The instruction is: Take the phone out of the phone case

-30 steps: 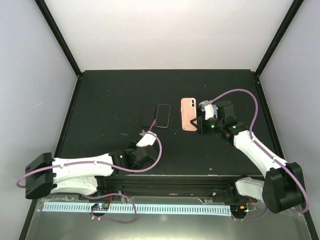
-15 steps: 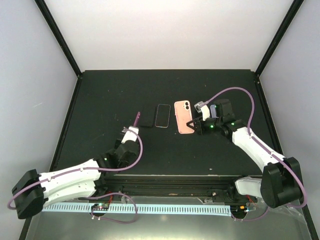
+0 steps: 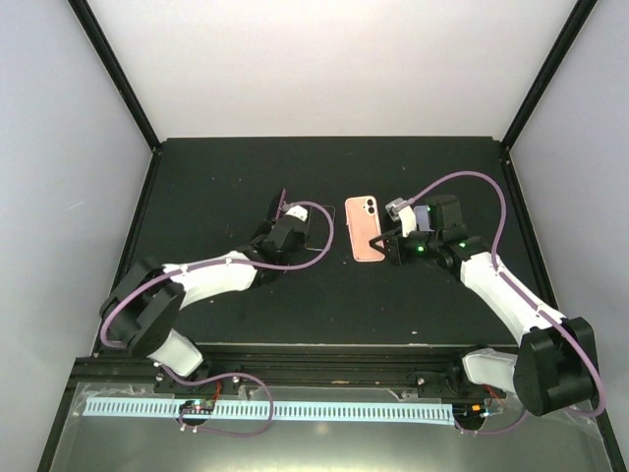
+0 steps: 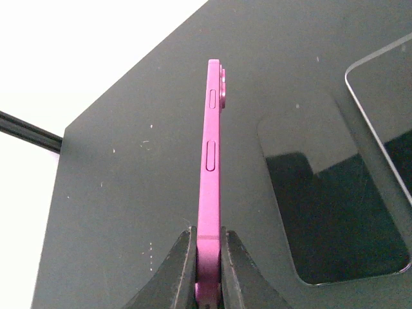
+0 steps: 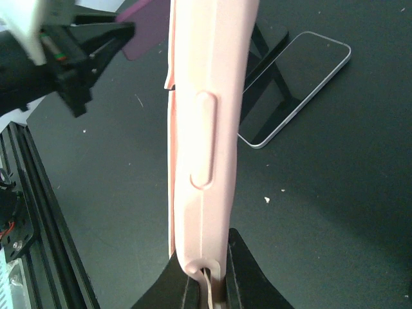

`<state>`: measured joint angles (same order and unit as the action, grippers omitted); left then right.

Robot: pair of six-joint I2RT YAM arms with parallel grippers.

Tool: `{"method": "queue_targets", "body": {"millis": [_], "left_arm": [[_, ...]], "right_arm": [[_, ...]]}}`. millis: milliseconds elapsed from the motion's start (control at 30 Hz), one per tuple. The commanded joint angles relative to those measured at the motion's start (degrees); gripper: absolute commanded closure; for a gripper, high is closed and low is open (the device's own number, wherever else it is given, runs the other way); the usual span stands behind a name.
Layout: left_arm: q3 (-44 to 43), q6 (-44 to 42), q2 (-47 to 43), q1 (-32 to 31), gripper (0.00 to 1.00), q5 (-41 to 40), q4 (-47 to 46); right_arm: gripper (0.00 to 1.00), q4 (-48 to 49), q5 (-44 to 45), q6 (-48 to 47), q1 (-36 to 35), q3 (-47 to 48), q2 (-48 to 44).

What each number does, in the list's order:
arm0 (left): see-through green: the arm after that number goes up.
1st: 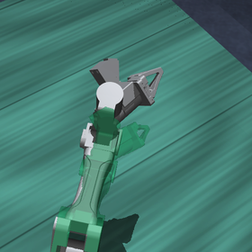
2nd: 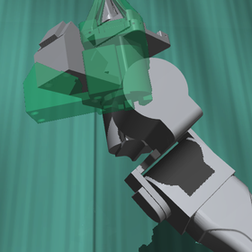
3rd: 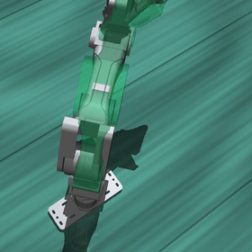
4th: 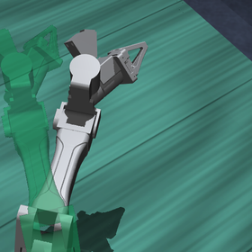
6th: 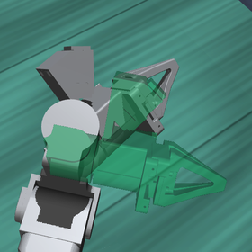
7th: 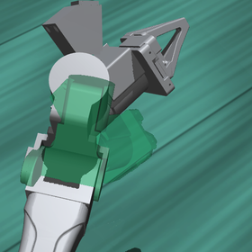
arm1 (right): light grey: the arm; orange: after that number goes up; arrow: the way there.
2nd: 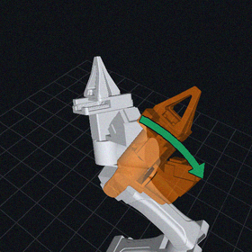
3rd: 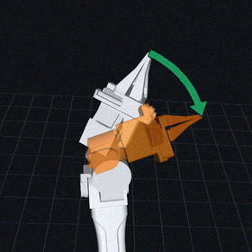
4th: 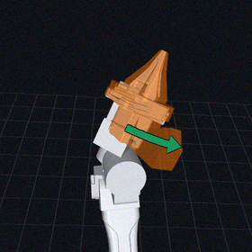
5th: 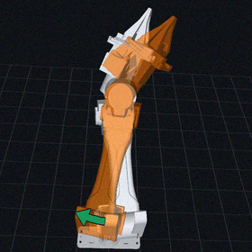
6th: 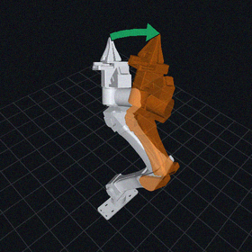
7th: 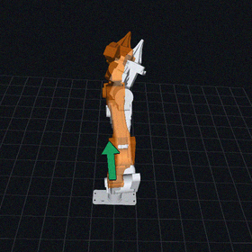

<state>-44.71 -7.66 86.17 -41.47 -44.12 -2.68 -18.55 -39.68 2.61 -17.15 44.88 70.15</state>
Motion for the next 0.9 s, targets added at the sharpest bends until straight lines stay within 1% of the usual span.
{"method": "queue_targets", "body": {"millis": [0,233,467,600,767,867], "left_arm": [[-2.5,-7.5,4.0,0.4,0.98,-4.4,3.7],[0.3,-9.8,6.6,1.6,0.98,-5.9,0.2],[0.4,-13.9,11.5,4.0,0.95,-6.4,0.8],[0.3,-14.2,13.8,4.2,0.80,-6.5,-0.2],[1.3,-13.4,15.2,4.3,0.68,-6.6,-1.9],[1.4,-12.5,15.5,4.2,0.57,-7.2,-1.8]], "right_arm": [[0.99,1.0,-1.8,-0.7,0.6,0.8,-1.3],[0.99,1.1,-2.5,-0.4,1.2,0.6,-1.1],[0.99,1.0,-2.6,-0.5,1.2,0.9,-0.3],[0.99,1.1,-2.4,-0.5,1.2,0.8,-0.2],[0.99,1.1,-2.4,-0.5,1.3,0.8,0.0],[0.99,1.1,-2.6,-0.5,1.4,1.0,0.4]]}}
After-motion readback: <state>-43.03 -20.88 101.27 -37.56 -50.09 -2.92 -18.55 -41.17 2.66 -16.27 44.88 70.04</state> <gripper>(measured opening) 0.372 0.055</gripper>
